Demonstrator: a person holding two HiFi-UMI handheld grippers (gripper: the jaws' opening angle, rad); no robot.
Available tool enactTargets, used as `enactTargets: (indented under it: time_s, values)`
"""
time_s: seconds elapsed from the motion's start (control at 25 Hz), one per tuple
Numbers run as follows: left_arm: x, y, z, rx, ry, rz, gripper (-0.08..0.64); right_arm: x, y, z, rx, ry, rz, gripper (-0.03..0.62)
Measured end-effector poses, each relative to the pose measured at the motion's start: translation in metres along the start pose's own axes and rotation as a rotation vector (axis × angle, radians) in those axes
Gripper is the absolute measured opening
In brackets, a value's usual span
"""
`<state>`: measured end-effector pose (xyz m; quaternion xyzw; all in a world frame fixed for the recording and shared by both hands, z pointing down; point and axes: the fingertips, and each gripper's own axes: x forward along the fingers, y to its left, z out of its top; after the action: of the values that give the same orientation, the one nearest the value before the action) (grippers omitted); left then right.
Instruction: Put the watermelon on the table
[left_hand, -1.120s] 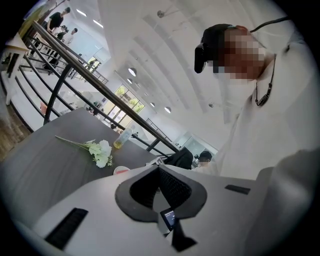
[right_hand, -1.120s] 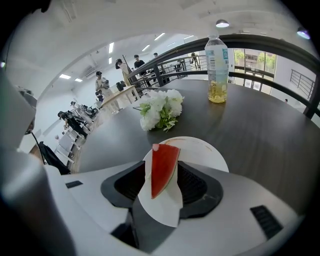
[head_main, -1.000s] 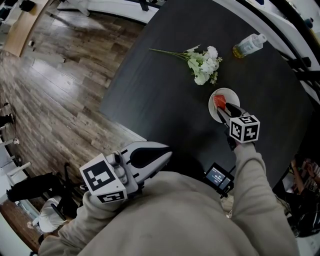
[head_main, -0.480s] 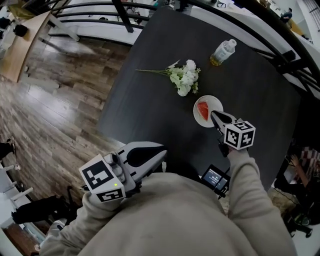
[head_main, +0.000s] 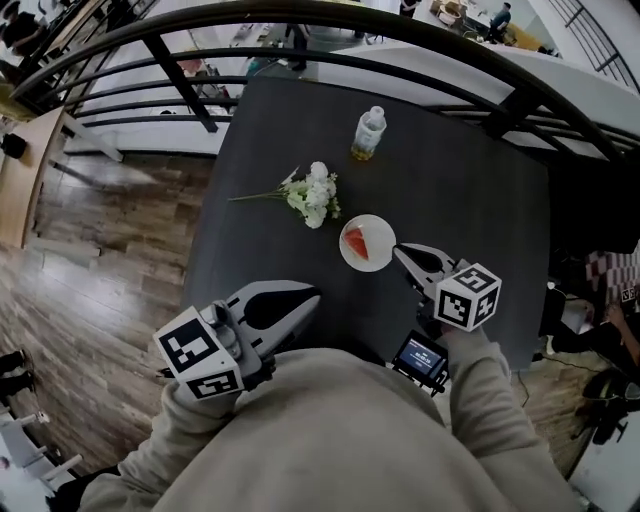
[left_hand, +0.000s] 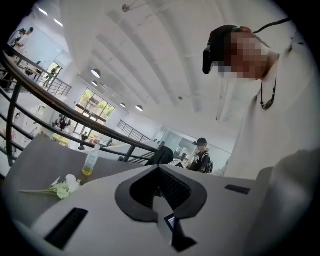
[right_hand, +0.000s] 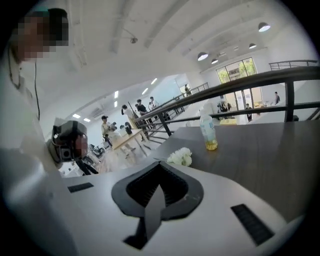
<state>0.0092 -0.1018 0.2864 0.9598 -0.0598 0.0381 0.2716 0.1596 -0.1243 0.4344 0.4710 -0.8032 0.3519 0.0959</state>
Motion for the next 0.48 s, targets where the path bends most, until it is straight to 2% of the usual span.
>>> enactTargets:
  time_s: [0.12, 0.28, 0.48]
  values:
    - [0.013, -0.009, 0.011, 0.034, -0.005, -0.055, 0.003, -0.036, 0.017, 0.029, 0.015, -0.112, 0.005, 0.015]
    - [0.033, -0.025, 0.019, 0.077, 0.011, -0.134, 0.003, -0.079, 0.038, 0.046, 0.008, -0.204, -0.011, 0.015]
    - [0.055, -0.044, 0.034, 0.142, -0.001, -0.231, 0.003, -0.138, 0.082, 0.074, -0.082, -0.355, -0.035, 0.014]
